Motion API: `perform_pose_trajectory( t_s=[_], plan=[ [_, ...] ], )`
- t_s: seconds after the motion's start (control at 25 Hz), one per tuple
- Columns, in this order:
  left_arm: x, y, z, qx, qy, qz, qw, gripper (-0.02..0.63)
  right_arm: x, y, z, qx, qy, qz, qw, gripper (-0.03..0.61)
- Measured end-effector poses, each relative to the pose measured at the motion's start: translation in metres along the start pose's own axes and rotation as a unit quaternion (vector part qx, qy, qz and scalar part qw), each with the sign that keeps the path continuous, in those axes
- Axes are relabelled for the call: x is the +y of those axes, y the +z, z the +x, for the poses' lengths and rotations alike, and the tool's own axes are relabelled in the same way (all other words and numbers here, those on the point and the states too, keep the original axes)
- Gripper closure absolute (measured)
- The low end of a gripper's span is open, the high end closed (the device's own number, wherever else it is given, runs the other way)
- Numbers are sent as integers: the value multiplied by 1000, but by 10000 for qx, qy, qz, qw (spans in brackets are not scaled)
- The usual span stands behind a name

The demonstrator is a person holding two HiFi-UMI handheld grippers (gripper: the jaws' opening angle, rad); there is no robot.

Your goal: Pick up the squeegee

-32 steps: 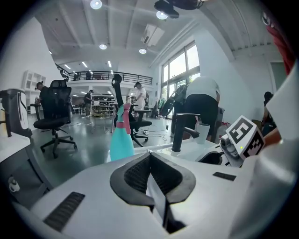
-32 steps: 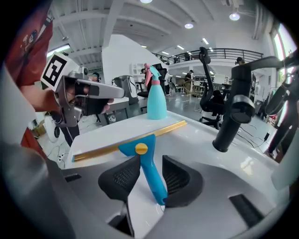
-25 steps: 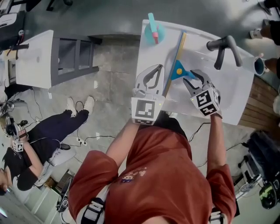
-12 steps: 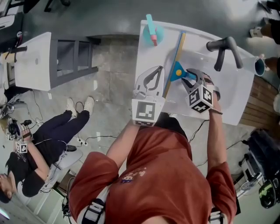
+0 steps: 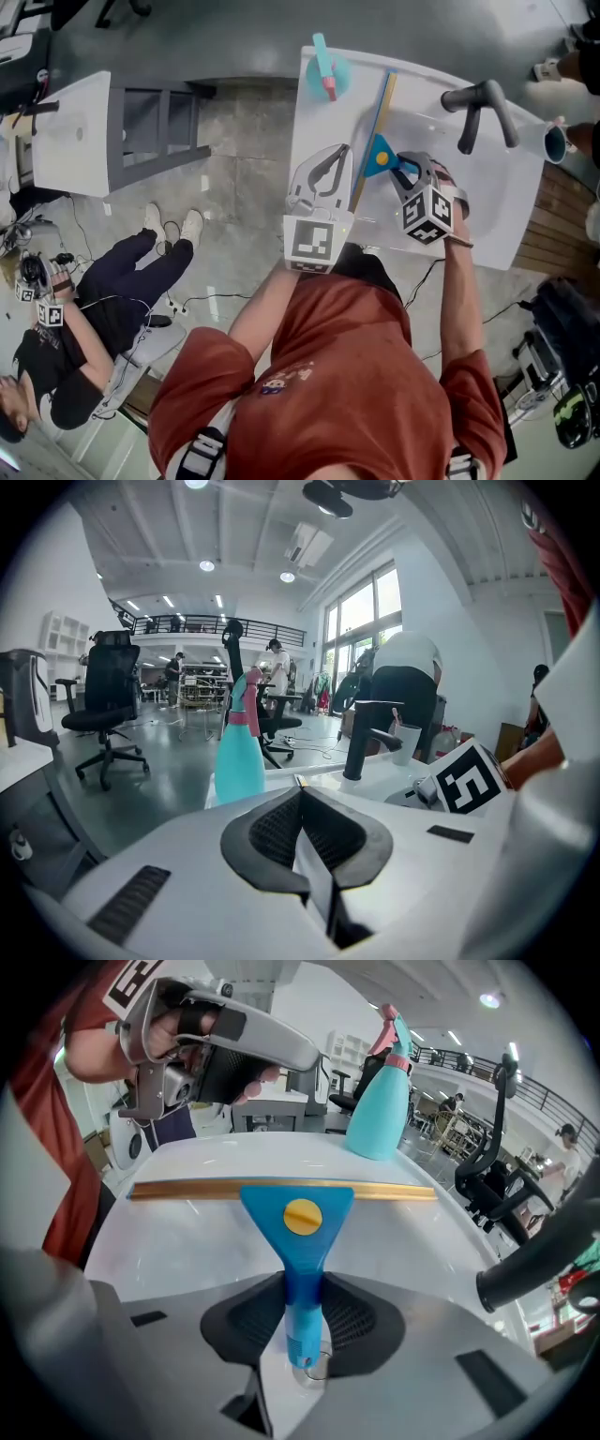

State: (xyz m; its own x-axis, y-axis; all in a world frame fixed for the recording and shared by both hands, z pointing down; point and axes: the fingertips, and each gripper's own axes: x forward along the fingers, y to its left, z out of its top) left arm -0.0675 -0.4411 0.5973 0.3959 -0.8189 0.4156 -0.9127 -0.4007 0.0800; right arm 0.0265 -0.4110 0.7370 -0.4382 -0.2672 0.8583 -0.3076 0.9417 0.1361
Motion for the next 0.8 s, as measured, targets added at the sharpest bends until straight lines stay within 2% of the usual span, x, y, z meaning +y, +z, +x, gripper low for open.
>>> perform_pose_trajectory(
  t_s=[0.28,0.8],
  plan=[
    [-4,1,-11,94,0,242,9997,598,4,4,-19,-174,-143,249,9994,454],
    [-32,19,-61,-326,-60,356,9988,598,37,-2,-76,-416,-446,555,9966,454]
  ],
)
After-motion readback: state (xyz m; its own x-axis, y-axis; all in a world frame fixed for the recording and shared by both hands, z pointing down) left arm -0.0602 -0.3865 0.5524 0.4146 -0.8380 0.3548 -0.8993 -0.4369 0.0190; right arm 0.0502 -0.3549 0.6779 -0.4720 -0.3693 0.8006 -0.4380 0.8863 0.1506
